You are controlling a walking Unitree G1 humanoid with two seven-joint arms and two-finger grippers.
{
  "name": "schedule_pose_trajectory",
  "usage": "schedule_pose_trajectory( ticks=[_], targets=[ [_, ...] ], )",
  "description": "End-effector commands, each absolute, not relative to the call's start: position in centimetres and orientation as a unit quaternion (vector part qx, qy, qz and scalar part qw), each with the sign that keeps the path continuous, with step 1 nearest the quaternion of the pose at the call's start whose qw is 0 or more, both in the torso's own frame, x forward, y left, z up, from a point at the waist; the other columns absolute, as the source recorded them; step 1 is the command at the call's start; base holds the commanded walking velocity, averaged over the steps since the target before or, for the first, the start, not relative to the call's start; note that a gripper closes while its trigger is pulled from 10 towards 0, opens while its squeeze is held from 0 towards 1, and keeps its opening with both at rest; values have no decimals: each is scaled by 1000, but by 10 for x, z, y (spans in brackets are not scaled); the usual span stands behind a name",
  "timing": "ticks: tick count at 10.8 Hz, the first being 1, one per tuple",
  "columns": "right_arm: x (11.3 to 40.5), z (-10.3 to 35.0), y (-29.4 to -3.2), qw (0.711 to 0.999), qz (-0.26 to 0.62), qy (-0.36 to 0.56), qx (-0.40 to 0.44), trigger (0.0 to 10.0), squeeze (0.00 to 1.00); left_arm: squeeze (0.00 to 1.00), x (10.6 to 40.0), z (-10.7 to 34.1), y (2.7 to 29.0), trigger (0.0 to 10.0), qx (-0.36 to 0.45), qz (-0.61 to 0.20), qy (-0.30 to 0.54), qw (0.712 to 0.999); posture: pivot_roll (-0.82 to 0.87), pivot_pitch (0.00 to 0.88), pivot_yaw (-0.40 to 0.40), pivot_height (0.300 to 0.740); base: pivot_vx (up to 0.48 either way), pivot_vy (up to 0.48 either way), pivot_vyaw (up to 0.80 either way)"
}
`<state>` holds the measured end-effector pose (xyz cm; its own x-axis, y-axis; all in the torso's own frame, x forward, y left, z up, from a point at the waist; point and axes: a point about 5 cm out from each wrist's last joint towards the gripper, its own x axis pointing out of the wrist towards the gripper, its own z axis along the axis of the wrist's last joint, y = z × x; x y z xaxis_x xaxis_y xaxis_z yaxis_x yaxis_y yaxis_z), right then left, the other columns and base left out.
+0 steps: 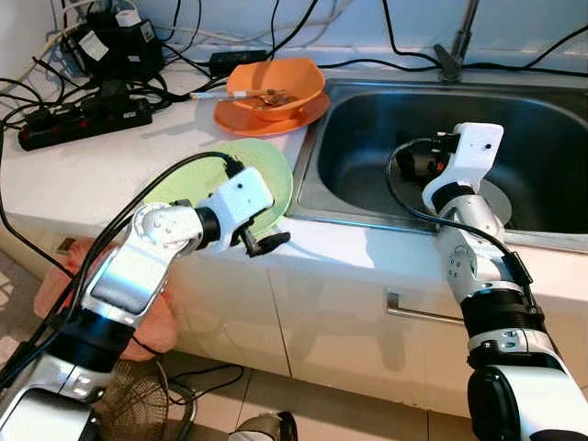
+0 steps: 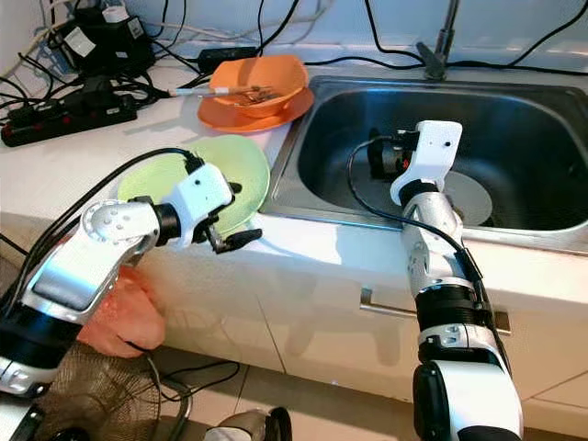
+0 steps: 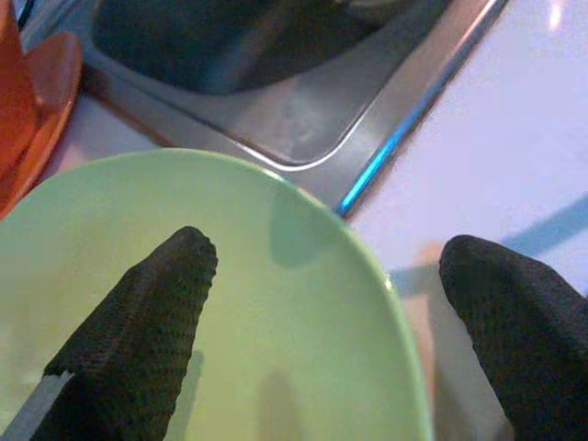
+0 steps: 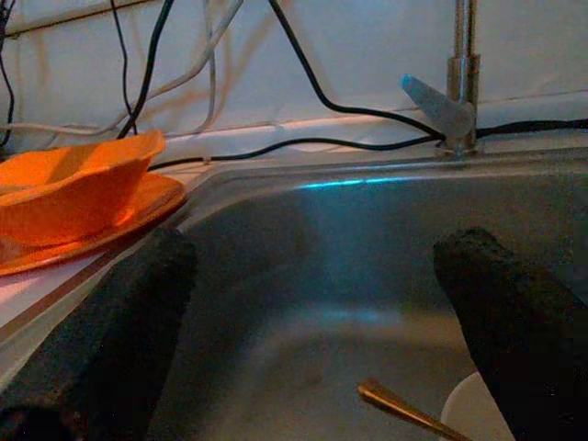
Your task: Kitchen organization
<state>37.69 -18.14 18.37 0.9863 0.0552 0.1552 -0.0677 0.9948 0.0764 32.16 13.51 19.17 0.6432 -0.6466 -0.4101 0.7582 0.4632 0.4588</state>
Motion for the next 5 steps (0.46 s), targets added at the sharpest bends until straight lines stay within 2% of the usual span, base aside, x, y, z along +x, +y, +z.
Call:
schedule_pose_trajectory(
  ticks=[1, 2, 5],
  targets=[
    [378, 191, -179, 995, 37, -85, 42, 10000, 114, 0, 319, 186, 142, 10000, 342, -407, 116, 839, 179, 54, 99, 740, 0, 0, 0],
    [378, 192, -179, 995, 38, -86, 43, 10000, 0, 0, 319, 184, 147, 10000, 363, -394, 117, 836, 179, 54, 99, 740, 0, 0, 0],
    [379, 194, -180, 994, 36, -88, 45, 10000, 0, 0, 331, 173, 169, 10000, 433, -315, 112, 837, 178, 56, 96, 740, 0, 0, 0]
  ],
)
